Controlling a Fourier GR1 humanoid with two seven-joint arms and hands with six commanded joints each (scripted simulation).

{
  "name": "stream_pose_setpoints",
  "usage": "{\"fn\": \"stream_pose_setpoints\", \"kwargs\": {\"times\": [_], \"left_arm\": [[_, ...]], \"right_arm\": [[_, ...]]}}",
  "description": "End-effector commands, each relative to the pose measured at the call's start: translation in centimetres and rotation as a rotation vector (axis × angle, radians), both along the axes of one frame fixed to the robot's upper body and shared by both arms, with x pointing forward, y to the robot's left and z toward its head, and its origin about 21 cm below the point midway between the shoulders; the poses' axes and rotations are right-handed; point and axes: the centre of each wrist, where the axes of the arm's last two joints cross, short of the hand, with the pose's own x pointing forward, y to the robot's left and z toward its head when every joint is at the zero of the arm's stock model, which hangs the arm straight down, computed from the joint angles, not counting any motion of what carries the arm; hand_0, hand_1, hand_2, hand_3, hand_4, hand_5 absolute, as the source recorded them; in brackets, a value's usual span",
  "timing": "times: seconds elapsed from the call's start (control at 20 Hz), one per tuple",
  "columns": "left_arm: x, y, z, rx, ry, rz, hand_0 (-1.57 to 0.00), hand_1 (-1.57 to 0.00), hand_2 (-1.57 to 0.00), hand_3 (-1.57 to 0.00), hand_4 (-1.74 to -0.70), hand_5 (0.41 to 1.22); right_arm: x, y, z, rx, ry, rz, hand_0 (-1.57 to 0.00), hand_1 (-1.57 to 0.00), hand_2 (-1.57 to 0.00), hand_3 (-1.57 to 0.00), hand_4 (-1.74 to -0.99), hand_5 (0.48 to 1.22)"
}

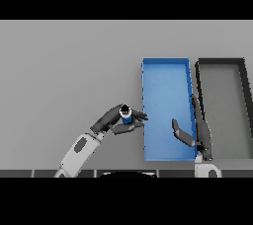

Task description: Pick up the blue pipe and place it into the blue bin.

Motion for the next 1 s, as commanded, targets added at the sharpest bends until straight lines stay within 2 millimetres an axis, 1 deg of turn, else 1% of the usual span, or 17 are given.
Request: {"fn": "stream_pose_setpoints", "kwargs": {"times": [0.0, 0.1, 0.2, 0.3, 0.35, 0.5, 0.55, 0.7, 0.75, 0.8, 0.85, 0.9, 0.95], "left_arm": [[-0.1, 0.2, 0.2, -0.008, 0.004, 0.000, -1.57, -1.57, -1.57, -1.57, -1.47, 1.221], [-0.1, 0.3, 0.2, -0.006, 0.004, -0.007, -1.57, -1.57, -1.57, -1.57, -1.47, 1.221], [0.0, 0.3, 0.3, -0.004, 0.002, -0.010, -1.57, -1.57, -1.57, -1.57, -1.47, 1.221], [-0.1, 0.2, 0.6, -0.009, -0.003, -0.007, -1.57, -1.57, -1.57, -1.57, -1.47, 1.221], [-0.3, 0.4, 0.3, -0.001, 0.003, -0.008, -1.57, -1.57, -1.57, -1.57, -1.47, 1.221], [0.3, 0.4, 0.7, 0.018, 0.005, 0.004, -1.57, -1.57, -1.57, -1.57, -1.47, 1.221], [0.2, 0.3, 0.5, 0.027, 0.002, 0.002, -1.57, -1.57, -1.57, -1.57, -1.47, 1.221], [0.2, 0.0, 0.6, 0.018, -0.010, -0.004, -1.57, -1.57, -1.57, -1.57, -1.47, 1.221], [0.5, 0.0, 0.6, 0.014, -0.008, -0.006, -1.57, -1.57, -1.57, -1.57, -1.47, 1.221], [0.4, 0.0, 0.3, 0.018, -0.006, -0.011, -1.57, -1.57, -1.57, -1.57, -1.47, 1.221], [0.4, 0.2, 0.3, 0.011, -0.012, -0.023, -1.57, -1.57, -1.57, -1.57, -1.47, 1.221], [0.6, -0.1, 0.5, 0.007, -0.010, -0.023, -1.57, -1.57, -1.57, -1.57, -1.46, 1.221], [0.7, 0.3, 0.6, 0.004, -0.006, -0.023, -1.57, -1.57, -1.57, -1.57, -1.46, 1.221]], "right_arm": [[0.1, 0.2, 1.0, 0.051, 0.009, 0.080, 0.00, -0.02, -0.09, 0.00, -1.202, 0.624], [0.6, -0.1, 3.4, 0.080, 0.030, 0.209, 0.00, -0.03, -0.12, 0.00, -1.215, 0.607], [1.8, 0.0, 5.8, 0.075, 0.046, 0.330, 0.00, -0.02, -0.12, 0.00, -1.228, 0.588], [2.8, 0.8, 7.8, 0.039, 0.096, 0.430, 0.00, -0.01, -0.11, 0.00, -1.247, 0.568], [3.2, 1.5, 8.3, 0.014, 0.116, 0.460, 0.00, -0.01, -0.10, 0.00, -1.255, 0.560], [4.6, 3.2, 10.5, -0.077, 0.095, 0.560, 0.00, 0.00, -0.08, 0.00, -1.281, 0.558], [4.8, 4.1, 11.0, -0.097, 0.093, 0.601, 0.00, 0.00, -0.07, 0.00, -1.291, 0.558], [5.2, 5.8, 12.3, -0.144, 0.066, 0.692, 0.00, 0.00, -0.04, 0.00, -1.302, 0.559], [5.4, 6.4, 12.8, -0.140, 0.061, 0.724, 0.00, 0.00, -0.04, 0.00, -1.300, 0.560], [5.6, 7.3, 13.2, -0.136, 0.048, 0.767, 0.00, 0.00, -0.04, 0.00, -1.294, 0.560], [6.0, 8.0, 13.4, -0.145, 0.053, 0.787, 0.00, 0.00, -0.04, 0.00, -1.282, 0.555], [6.2, 8.6, 13.8, -0.168, 0.047, 0.812, 0.00, 0.00, -0.05, 0.00, -1.268, 0.555], [6.2, 9.2, 14.0, -0.174, 0.047, 0.839, 0.00, 0.00, -0.05, 0.00, -1.253, 0.554]]}}
